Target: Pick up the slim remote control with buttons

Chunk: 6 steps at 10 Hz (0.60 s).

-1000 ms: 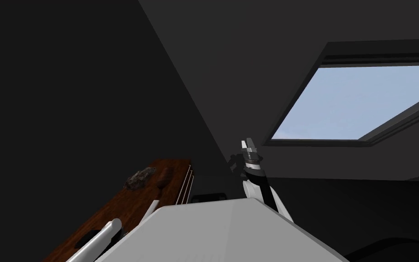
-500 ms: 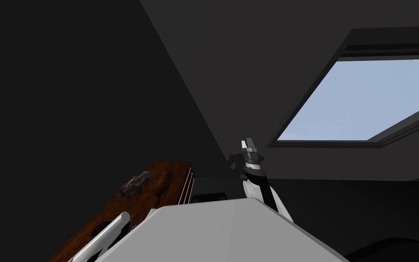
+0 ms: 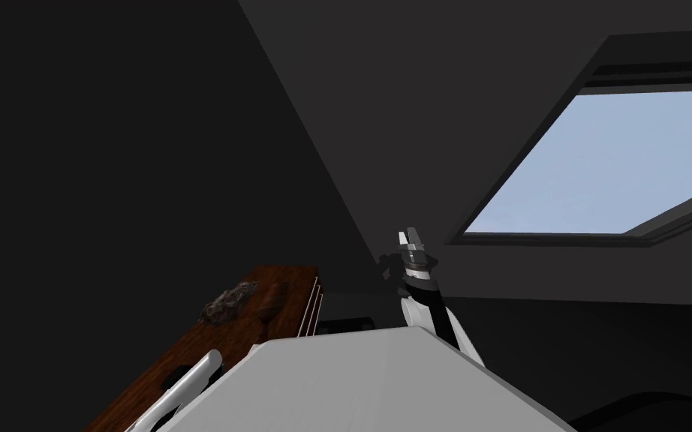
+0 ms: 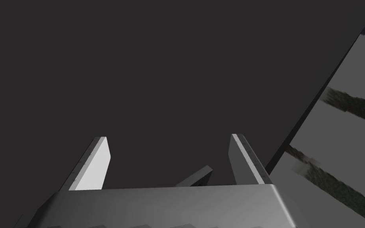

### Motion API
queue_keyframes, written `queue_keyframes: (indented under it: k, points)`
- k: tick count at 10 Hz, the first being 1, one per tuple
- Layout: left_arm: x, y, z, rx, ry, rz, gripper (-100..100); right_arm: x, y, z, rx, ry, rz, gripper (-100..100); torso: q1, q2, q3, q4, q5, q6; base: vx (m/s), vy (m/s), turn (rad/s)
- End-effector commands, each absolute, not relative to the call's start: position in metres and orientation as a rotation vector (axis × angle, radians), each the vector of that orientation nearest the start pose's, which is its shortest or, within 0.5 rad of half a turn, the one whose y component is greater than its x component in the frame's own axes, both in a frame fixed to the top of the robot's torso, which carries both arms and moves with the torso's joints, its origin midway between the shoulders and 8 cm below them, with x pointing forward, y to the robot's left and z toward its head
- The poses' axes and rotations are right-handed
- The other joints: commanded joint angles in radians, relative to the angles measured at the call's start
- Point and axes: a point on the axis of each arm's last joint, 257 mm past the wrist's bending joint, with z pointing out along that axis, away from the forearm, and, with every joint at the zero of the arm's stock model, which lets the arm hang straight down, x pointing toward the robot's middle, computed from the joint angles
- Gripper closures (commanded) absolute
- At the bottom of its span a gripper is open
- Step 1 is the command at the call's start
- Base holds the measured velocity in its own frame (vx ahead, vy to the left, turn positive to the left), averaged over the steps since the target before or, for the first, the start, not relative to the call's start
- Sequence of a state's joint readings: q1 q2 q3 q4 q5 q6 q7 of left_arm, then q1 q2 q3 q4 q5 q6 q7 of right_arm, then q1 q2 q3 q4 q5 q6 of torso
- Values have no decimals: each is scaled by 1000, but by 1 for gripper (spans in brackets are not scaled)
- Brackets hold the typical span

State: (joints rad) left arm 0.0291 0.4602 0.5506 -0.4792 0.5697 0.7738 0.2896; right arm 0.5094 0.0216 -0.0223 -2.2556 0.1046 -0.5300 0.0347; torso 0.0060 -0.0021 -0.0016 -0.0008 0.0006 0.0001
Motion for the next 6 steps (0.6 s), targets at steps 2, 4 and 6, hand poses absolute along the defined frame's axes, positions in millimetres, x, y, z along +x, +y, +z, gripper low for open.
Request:
queue_keyframes:
  k: [2, 4, 6]
  points:
    - [89, 507, -620, -3090, 407, -5, -100, 344, -277, 16, 593, 667, 1179, 0, 0, 0, 0, 0, 0, 0, 24, 46, 23]
    - [89, 505, -621, -3090, 407, -5, 100, 344, -277, 16, 593, 667, 1179, 0, -3, 2, 1, 0, -1, 0, 0, 0, 0]
    - [88, 504, -622, -3093, 403, -5, 100, 344, -277, 16, 593, 667, 1179, 0, -2, 2, 1, 0, -1, 1, 0, 0, 0]
